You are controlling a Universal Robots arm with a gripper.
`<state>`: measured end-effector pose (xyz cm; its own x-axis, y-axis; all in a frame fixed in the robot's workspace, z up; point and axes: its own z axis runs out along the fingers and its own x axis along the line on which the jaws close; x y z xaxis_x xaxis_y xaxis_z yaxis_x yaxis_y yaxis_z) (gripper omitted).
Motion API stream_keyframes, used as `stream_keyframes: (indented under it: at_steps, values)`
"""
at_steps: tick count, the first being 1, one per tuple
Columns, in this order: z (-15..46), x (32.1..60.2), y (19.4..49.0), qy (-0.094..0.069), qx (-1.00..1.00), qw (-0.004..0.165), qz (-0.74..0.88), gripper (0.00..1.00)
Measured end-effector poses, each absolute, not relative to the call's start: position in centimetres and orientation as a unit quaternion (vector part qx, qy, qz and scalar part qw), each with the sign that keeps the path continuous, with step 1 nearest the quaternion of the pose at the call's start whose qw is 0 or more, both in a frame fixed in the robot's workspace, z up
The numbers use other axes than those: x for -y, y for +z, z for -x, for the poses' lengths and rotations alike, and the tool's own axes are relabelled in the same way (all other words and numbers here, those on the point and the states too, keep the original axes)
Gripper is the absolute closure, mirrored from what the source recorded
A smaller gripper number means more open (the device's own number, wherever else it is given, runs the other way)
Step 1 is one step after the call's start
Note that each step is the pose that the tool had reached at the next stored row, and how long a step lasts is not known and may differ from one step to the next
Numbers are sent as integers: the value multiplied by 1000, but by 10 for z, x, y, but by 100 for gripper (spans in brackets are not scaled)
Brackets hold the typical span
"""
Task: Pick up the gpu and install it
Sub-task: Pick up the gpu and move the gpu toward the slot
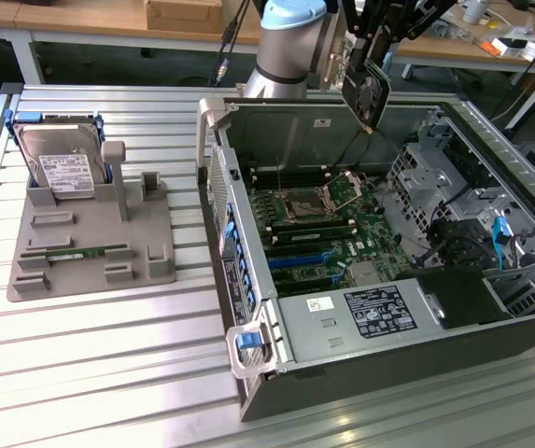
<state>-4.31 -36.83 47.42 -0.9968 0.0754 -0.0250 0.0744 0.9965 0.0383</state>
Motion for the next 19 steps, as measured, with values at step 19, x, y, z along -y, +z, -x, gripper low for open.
stream_keyframes:
  at_steps: [19]
  values:
    - [20,368,474,18,-999,13,-37,73]
